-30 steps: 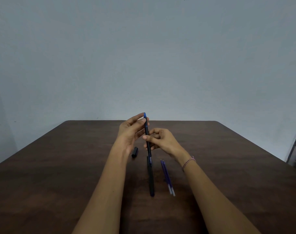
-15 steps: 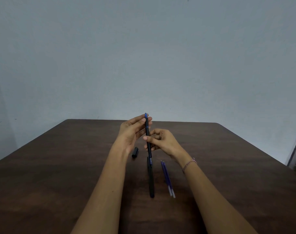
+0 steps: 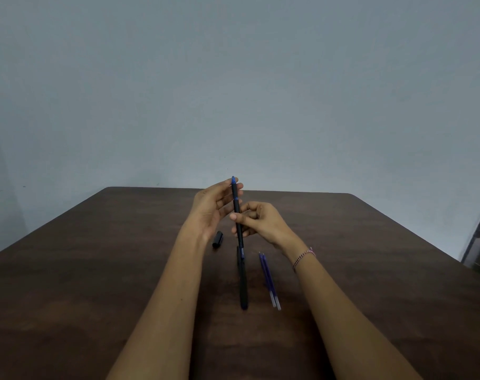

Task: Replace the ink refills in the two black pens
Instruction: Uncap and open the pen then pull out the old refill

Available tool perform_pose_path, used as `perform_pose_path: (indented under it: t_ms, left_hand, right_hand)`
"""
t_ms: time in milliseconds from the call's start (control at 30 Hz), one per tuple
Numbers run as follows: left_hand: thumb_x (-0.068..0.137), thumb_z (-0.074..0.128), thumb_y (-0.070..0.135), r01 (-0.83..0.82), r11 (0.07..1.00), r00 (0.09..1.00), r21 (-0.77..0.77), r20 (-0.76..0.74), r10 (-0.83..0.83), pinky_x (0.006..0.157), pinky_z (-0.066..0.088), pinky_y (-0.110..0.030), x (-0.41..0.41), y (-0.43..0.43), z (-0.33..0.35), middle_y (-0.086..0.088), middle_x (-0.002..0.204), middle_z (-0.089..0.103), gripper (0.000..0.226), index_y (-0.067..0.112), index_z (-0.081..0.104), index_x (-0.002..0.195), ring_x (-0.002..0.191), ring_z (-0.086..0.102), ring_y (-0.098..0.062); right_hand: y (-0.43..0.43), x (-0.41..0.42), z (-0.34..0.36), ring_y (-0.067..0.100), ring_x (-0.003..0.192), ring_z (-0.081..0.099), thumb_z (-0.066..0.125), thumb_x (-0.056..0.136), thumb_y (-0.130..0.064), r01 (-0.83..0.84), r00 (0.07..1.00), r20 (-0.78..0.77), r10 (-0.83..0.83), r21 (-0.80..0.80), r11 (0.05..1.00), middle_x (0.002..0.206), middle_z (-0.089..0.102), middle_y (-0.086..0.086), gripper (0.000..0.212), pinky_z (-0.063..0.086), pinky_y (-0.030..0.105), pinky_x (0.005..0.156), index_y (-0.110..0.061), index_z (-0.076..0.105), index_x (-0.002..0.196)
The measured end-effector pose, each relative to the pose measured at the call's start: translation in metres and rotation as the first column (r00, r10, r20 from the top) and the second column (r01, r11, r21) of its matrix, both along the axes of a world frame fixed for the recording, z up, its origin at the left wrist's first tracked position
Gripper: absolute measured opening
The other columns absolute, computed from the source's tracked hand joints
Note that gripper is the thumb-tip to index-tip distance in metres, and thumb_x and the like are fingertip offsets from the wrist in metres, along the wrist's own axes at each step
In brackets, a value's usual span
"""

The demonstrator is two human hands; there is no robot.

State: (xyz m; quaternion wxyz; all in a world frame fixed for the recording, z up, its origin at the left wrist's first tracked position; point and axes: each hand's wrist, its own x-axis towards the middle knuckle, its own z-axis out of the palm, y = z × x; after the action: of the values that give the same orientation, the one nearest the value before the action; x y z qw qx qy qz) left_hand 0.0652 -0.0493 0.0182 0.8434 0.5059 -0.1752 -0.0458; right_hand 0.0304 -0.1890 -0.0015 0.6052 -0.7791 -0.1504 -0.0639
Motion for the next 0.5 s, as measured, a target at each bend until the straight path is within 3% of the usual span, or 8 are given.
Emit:
perform_pose_path:
  t_ms: [133,367,500]
  left_hand:
    - [0.09,0.053,0.006,0.015,0.999,1.0,0.029,0.019,-0.015,0.088,0.053,-0.034,-0.0017,0.0015,0.0007,-0.007,0.097,0.073,0.019,0.008,0.068,0.1,0.093,0.068,-0.019]
    - [0.081,0.066,0.001,-0.025,1.0,0.999,-0.004,0.028,0.025,0.068,0.055,-0.022,-0.0032,0.0011,0.0008,-0.003,0.088,0.072,0.018,0.013,0.07,0.093,0.079,0.067,-0.014]
    - [0.078,0.07,0.001,-0.045,0.999,0.999,-0.007,0.027,0.046,0.069,0.055,-0.022,-0.003,0.0014,0.0008,-0.001,0.085,0.066,0.021,0.015,0.07,0.094,0.077,0.064,-0.014]
  right_hand:
    - [0.0006,-0.0008,0.0009,0.015,0.069,0.072,0.069,0.085,-0.022,0.006,1.0,-0.001,-0.006,0.003,1.0,0.073,0.073,0.008,0.014,0.054,0.02,0.06,-0.013,0.063,0.092]
    - [-0.0001,-0.0007,0.0013,0.013,0.069,0.071,0.068,0.085,-0.022,-0.003,1.0,0.003,0.003,0.003,1.0,0.075,0.073,0.009,0.014,0.055,0.019,0.059,-0.012,0.063,0.093]
    - [0.0,0.0001,0.0001,0.013,0.069,0.071,0.069,0.085,-0.023,-0.001,1.0,0.001,0.001,-0.007,1.0,0.072,0.073,0.006,0.014,0.054,0.018,0.058,-0.012,0.063,0.092]
